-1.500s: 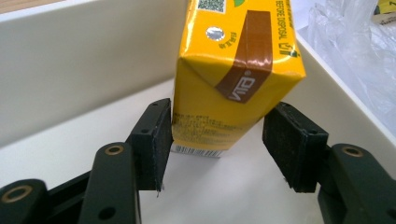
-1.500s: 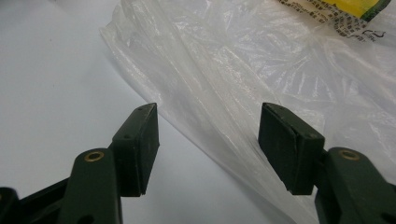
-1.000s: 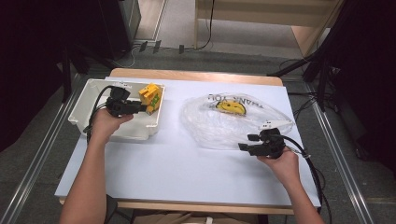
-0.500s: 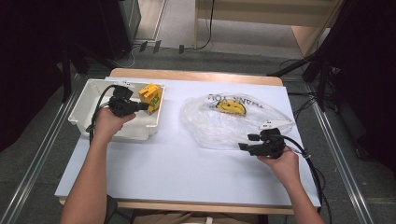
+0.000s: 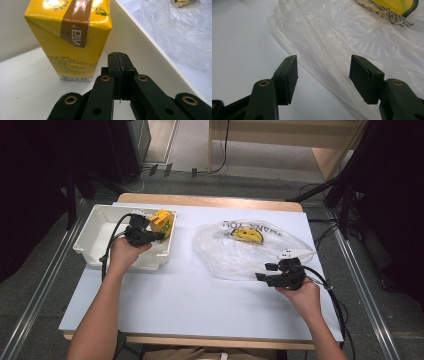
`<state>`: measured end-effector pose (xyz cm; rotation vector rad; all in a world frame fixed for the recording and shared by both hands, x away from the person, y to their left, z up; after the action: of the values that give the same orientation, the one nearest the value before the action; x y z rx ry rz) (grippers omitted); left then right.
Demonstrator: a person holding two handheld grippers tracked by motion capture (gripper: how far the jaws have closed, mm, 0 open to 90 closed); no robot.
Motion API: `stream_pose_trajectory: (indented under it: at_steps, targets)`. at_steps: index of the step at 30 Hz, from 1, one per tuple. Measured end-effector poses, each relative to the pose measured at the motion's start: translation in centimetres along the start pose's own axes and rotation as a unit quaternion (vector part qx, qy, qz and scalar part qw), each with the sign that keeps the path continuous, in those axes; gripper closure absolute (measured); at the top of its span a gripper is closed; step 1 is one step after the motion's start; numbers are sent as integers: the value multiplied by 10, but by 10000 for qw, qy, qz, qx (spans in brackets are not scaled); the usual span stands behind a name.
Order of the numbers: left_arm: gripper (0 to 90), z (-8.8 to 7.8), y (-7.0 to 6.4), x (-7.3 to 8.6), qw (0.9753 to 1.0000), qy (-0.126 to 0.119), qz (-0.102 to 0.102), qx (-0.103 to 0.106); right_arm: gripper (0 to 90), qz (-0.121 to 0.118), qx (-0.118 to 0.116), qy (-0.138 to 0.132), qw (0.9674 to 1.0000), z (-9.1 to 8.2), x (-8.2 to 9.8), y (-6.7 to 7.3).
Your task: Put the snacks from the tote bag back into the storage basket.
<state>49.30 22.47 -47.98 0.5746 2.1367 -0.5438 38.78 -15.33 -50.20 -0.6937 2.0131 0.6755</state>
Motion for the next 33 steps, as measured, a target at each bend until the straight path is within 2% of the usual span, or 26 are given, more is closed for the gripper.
stream_pose_trajectory:
  at_steps: [5, 10, 20, 33]
  targets:
    - [900, 2, 4, 2, 9999, -44, -27, -106, 405, -5, 1, 2, 10000, 0, 0, 0]
    - [900, 4, 6, 4, 9999, -32, 18, -101, 405, 6, -10, 23, 10000, 0, 1, 1]
    - [900, 6, 10, 7, 9999, 3, -13, -127, 405, -11, -1, 52, 10000, 1, 2, 0]
    - [900, 6, 19, 8, 9996, -44, -72, -277, 405, -18, -10, 60, 10000, 1, 2, 1]
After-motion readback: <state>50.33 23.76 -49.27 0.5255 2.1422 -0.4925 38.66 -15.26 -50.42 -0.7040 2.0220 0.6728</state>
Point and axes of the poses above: each handheld gripper's, and its own axes: z roughly forward along the jaws, x roughly out of its underside, y roughly to its left, the point moved 9 cm from there along z, roughly forward along the jaws, and after that the axes turned 14 degrees about -y, right-handed, at the moved point
